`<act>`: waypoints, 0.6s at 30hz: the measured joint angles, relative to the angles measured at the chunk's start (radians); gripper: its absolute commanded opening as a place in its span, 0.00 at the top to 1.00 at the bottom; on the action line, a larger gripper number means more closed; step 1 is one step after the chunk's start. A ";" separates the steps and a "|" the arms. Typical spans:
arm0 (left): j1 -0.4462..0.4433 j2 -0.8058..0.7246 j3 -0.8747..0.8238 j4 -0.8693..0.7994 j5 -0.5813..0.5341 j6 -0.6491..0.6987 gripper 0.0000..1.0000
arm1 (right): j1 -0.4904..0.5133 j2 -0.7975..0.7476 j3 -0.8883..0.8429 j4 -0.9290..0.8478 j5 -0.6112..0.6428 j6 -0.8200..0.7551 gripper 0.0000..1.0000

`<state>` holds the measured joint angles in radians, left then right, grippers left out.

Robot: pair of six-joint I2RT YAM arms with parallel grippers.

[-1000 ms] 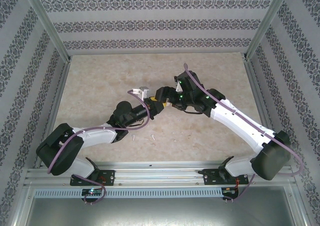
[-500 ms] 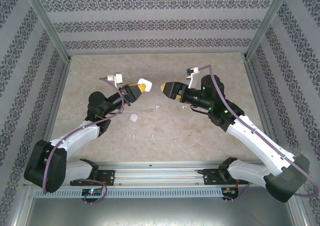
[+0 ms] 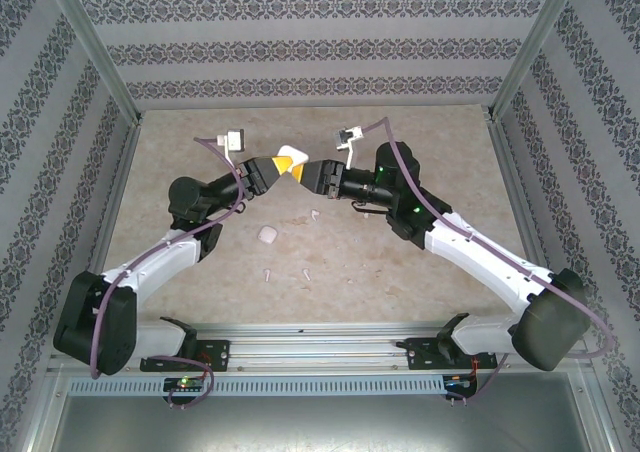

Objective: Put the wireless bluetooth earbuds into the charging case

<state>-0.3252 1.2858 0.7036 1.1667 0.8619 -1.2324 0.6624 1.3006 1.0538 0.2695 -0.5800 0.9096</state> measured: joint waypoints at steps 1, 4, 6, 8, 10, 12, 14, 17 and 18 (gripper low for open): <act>0.000 -0.005 0.002 -0.005 0.002 0.000 0.86 | 0.000 0.000 0.000 0.013 -0.011 0.003 0.65; 0.000 -0.011 0.002 -0.011 0.010 0.000 0.87 | 0.000 0.000 0.005 0.034 -0.031 0.003 0.69; 0.000 -0.016 0.002 -0.013 0.016 0.000 0.87 | -0.004 0.000 0.005 0.037 -0.046 0.002 0.64; 0.000 -0.019 0.002 -0.018 0.026 0.000 0.87 | -0.006 0.000 0.005 0.042 -0.051 0.000 0.62; 0.000 -0.020 0.002 -0.024 0.030 0.000 0.87 | -0.006 -0.002 0.005 0.043 -0.051 0.000 0.64; 0.000 -0.021 0.002 -0.027 0.034 0.000 0.87 | -0.011 -0.006 0.005 0.042 -0.051 -0.003 0.69; 0.000 -0.025 0.002 -0.028 0.039 0.000 0.88 | -0.015 -0.008 0.004 0.042 -0.058 -0.006 0.78; 0.000 -0.032 0.004 -0.027 0.048 -0.002 0.87 | -0.019 -0.012 0.004 0.047 -0.077 -0.012 0.92; 0.001 -0.034 0.004 -0.027 0.049 -0.002 0.87 | -0.019 -0.012 0.004 0.050 -0.084 -0.014 0.95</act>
<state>-0.3244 1.2514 0.7078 1.1400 0.9108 -1.2339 0.6434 1.2888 1.0576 0.3191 -0.6640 0.8959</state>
